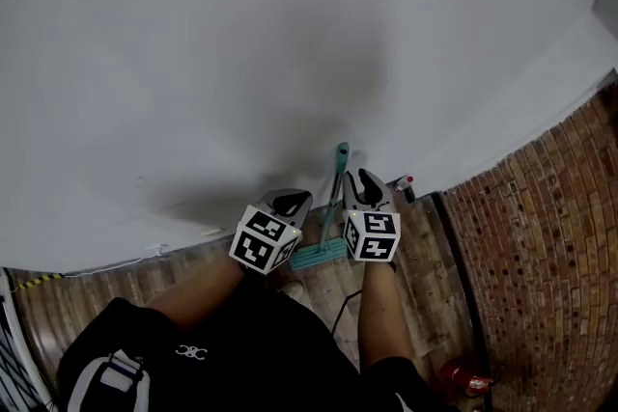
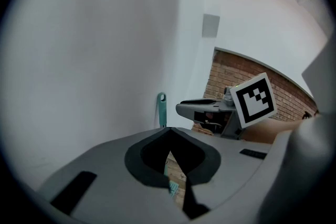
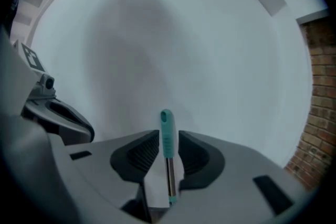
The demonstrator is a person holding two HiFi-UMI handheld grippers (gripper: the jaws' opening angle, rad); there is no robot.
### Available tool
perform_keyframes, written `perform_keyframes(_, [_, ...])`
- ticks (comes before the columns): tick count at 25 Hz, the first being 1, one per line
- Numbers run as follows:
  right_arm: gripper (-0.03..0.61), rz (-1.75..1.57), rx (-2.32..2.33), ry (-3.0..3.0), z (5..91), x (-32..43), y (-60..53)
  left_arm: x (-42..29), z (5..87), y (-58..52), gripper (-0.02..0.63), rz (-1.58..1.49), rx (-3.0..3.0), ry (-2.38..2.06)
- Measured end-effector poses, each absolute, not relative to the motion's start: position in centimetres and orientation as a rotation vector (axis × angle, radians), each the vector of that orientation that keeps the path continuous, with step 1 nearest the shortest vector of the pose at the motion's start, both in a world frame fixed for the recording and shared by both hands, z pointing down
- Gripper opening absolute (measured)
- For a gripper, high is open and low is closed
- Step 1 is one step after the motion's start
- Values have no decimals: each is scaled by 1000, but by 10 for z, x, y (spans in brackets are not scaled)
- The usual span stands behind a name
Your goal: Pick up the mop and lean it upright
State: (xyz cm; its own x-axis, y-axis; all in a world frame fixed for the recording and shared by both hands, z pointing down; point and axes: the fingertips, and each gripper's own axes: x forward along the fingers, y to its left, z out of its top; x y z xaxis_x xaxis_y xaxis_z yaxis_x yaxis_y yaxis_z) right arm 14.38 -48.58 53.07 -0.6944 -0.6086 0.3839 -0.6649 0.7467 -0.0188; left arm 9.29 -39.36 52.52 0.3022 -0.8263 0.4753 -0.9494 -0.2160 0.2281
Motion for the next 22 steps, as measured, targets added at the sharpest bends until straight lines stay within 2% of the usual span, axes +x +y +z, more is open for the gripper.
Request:
perform_keyframes(10, [126,279,991,-2481,558,108,-512,73,524,-391,-5,344,2108,-1570])
perform_keyframes(13, [110,262,1004,-2426,566,102,-514,68,523,-391,-5,334,2111,-1572])
perform_keyframes(22, [107,278,1119,-2456,558,139,-502,71,527,-392,-5,326,2141,-1522])
